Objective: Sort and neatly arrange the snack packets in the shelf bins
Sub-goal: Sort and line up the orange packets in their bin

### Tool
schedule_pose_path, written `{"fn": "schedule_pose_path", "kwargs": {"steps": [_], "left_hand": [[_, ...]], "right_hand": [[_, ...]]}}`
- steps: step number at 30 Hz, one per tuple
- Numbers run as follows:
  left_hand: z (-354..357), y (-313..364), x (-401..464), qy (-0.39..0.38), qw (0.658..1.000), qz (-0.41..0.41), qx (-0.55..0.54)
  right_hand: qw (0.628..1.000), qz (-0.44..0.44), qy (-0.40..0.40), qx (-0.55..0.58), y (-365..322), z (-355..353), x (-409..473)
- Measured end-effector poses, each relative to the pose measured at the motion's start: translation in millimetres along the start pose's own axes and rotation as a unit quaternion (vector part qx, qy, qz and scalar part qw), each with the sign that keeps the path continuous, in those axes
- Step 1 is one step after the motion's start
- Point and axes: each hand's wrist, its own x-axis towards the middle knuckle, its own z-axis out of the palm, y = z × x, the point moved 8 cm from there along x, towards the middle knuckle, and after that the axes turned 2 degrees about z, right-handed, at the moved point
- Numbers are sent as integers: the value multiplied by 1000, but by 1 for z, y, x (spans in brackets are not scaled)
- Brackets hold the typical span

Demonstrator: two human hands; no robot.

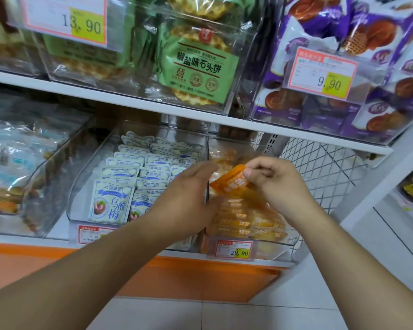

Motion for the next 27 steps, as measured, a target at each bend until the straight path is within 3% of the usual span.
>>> {"fn": "schedule_pose_path", "kwargs": {"steps": [6, 9, 13, 16, 18, 20, 21, 23, 27], "left_hand": [[-21, 45, -2, 64, 993, 67, -79], [-24, 48, -7, 85, 981, 36, -169], [-16, 44, -16, 80, 915, -49, -393], [-6, 49, -19, 57, 899, -68, -429], [-5, 46, -17, 61, 935, -47, -347], [-4, 41, -14, 53, 991, -10, -125], [-1, 38, -13, 36, 999, 6, -25], [7, 28, -12, -3, 998, 16, 61], [23, 16, -14, -56, 990, 34, 121]], "right_hand": [[992, -100, 9, 76, -48, -28, -42], [991, -75, 24, 108, -32, -38, -47], [986, -9, 78, 149, -3, -51, -55], [977, 20, 67, 203, 2, -51, -63], [980, -1, 95, 174, -4, -60, -64], [987, -46, 126, 92, -11, -72, -65], [988, -68, 132, 35, -13, -76, -64], [985, -92, 121, -78, -11, -80, -62], [963, -96, 49, -249, 6, -66, -59]]}}
